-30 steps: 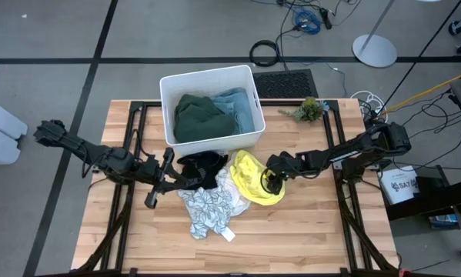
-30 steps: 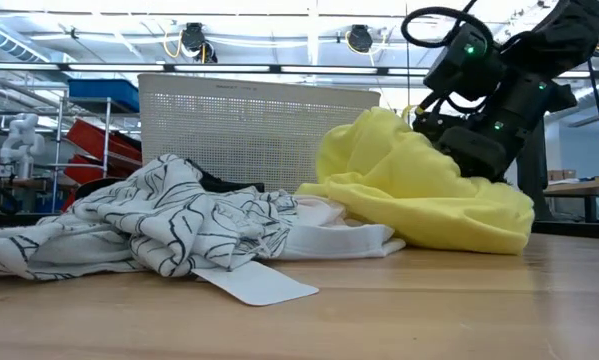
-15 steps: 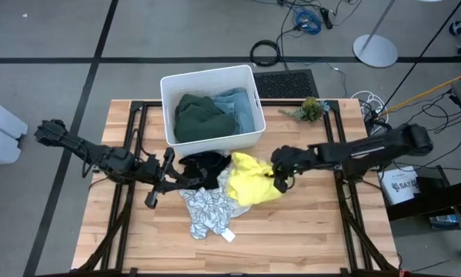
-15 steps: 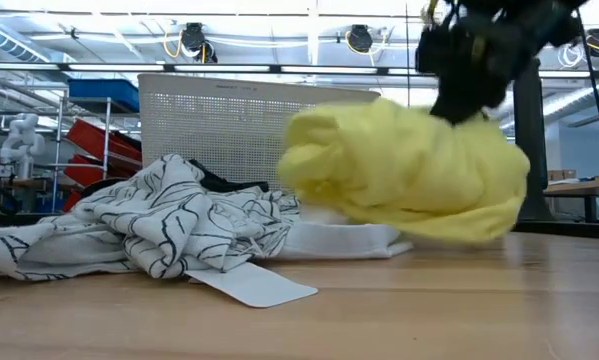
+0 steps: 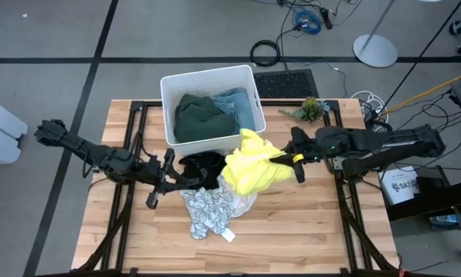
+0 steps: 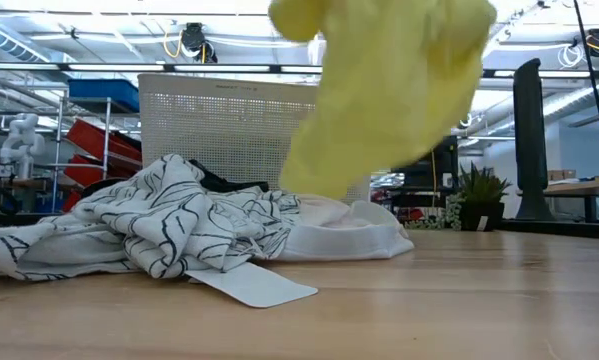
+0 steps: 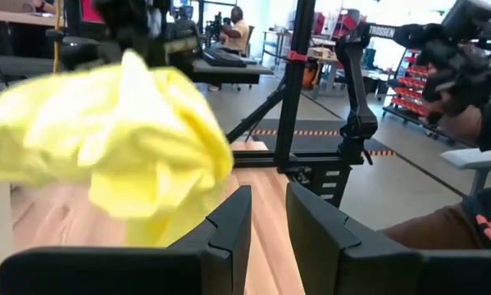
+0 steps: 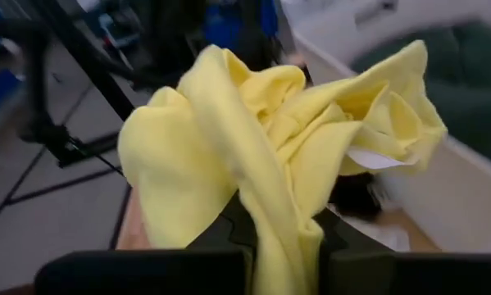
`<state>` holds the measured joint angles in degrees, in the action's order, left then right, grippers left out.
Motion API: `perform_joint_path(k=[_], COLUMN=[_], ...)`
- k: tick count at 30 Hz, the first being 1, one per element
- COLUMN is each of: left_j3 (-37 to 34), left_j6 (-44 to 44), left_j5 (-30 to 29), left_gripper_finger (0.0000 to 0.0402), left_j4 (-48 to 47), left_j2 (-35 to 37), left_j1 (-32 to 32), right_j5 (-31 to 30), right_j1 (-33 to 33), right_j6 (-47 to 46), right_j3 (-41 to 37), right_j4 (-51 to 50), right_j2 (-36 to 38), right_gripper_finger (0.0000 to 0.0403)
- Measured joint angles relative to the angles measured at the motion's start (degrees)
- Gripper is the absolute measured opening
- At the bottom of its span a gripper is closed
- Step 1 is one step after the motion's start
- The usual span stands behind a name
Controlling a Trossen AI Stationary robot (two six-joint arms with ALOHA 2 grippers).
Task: Fold laundry
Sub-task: Put the folded yellow shirt into the white laundry bin
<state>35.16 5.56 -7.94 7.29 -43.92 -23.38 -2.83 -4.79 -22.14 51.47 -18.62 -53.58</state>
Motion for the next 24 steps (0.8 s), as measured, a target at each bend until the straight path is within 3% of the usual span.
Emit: perform_joint_path(k=[8, 15, 20, 24], left_j3=[0.0, 0.0, 0.0, 0.0], left_j6=[0.0, 0.2, 1.6, 1.7], left_j5=[-0.1, -0.1, 1.4, 4.8], left_gripper_finger=[0.0086, 0.0086, 0.0086, 0.0086], left_j4=[-0.3, 0.0, 3.4, 8.1], left_j2=[-0.6, -6.0, -11.2, -14.3], left_j1=[0.0, 0.0, 0.0, -0.3], right_j5=[-0.1, 0.0, 0.6, 7.3], right_j1=[-0.2, 2.3, 9.1, 18.2], right_j6=[4.5, 9.8, 15.2, 17.8], right_j3=[11.2, 25.0, 36.1, 44.7], right_j4=[0.2, 0.0, -0.8, -1.4], right_j2=[-0.9, -5.9, -12.8, -20.5], right_gripper_finger=[0.0027, 0.0027, 0.0027, 0.0027])
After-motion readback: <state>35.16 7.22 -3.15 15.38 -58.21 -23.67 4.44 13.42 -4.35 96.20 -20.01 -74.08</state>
